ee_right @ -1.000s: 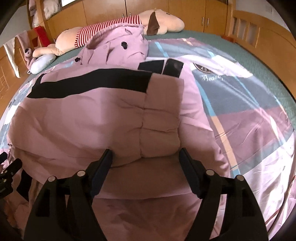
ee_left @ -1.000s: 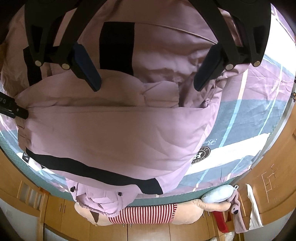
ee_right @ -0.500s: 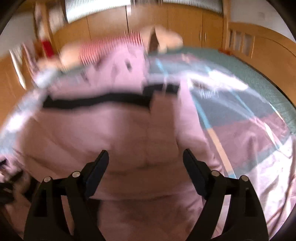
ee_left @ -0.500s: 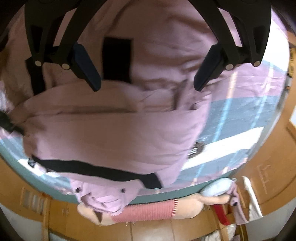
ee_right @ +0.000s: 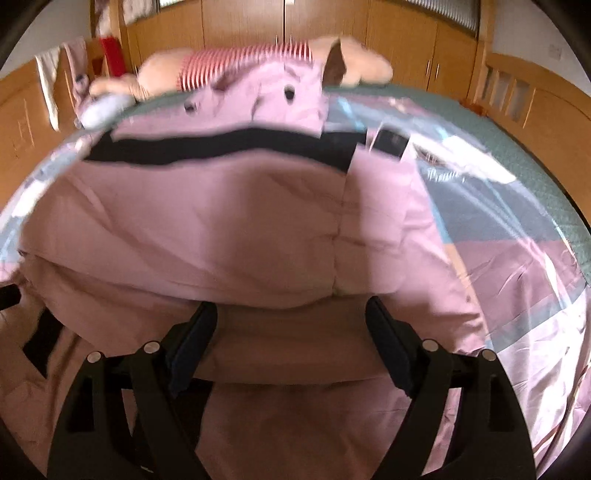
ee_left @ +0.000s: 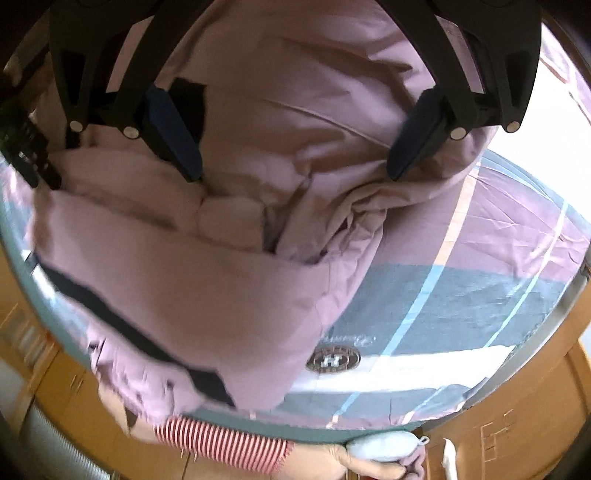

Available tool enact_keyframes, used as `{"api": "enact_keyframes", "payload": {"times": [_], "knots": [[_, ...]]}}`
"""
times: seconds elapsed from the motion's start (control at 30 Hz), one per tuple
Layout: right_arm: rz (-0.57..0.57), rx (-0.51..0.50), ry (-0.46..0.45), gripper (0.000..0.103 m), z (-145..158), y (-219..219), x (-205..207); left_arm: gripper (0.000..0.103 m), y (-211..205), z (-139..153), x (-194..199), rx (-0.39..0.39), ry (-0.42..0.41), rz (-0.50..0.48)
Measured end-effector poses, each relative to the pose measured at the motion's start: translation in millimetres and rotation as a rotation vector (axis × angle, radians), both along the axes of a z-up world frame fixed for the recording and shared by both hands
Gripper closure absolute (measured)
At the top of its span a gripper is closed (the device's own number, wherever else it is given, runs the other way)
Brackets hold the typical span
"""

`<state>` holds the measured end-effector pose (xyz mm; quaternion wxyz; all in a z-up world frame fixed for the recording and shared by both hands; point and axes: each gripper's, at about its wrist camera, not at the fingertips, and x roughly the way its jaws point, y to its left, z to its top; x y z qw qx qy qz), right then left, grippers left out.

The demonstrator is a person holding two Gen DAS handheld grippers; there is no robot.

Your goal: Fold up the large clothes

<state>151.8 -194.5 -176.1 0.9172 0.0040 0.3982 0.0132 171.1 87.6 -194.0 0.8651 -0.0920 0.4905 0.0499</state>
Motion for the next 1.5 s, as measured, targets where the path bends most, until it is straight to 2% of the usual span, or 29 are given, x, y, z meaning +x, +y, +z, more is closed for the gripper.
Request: {"api": "enact_keyframes", "payload": {"times": [0.1,0.13,0.17,0.23,0.33,0.53,0.57,0.73,0.87,0.93,1.0,1.1,1.17,1.2,1.3,1.5], "knots": [[0.04,-0.008,-0.067,0.02,12.9,11.5,-12.1,0.002,-8.3,3.8,-0.9,-0.002,-0.028,-0.035],[0.066,-0.026,-0.057,0.02,12.3,18.2,-11.7,0.002,-13.7,2.4,0.0,0.01,-0.022,-0.056],[0.088,-0.055,-0.017,0.02,7.6,25.2,-7.6,0.002,-18.6,-0.1,1.3,0.025,-0.012,-0.075],[0.126,-0.115,0.121,0.02,-17.4,35.6,3.7,0.002,-26.7,-6.6,3.5,0.06,0.019,-0.097],[0.123,-0.065,0.16,0.017,-24.2,29.2,10.6,0.002,-26.4,-10.1,5.8,0.114,0.039,-0.076],[0.117,-0.11,0.148,0.013,-25.6,35.4,6.4,0.002,3.0,-7.0,6.5,0.029,0.03,0.032],[0.115,-0.111,0.147,0.012,-25.7,35.4,6.0,0.002,2.6,-9.1,7.5,0.036,0.042,0.032],[0.099,-0.114,0.149,0.005,-26.9,28.7,13.0,0.002,-12.0,-23.9,13.0,0.175,0.095,-0.004],[0.099,-0.115,0.149,0.005,-27.1,28.5,12.6,0.002,-8.7,-23.8,11.7,0.158,0.09,0.011],[0.099,-0.115,0.149,0.005,-27.0,28.3,12.2,0.002,-8.9,-18.3,9.6,0.152,0.063,0.026],[0.099,-0.117,0.149,0.005,-27.0,28.5,12.3,0.002,-12.9,-9.7,6.8,0.158,0.001,0.044],[0.098,-0.117,0.149,0.004,-27.0,27.9,11.5,0.002,-33.1,4.2,0.9,0.25,-0.142,-0.002],[0.099,-0.117,0.149,0.004,-26.9,27.9,11.5,0.002,-46.1,3.8,1.4,0.304,-0.157,-0.046],[0.099,-0.117,0.149,0.004,-26.9,27.7,11.6,0.002,-50.7,0.2,1.8,0.315,-0.143,-0.075],[0.099,-0.118,0.149,0.004,-27.0,27.5,11.8,0.002,-62.2,-26.9,11.4,0.283,0.022,-0.171],[0.099,-0.118,0.149,0.004,-26.6,27.6,11.4,0.002,-54.2,-32.9,15.0,0.237,0.049,-0.153]]}}
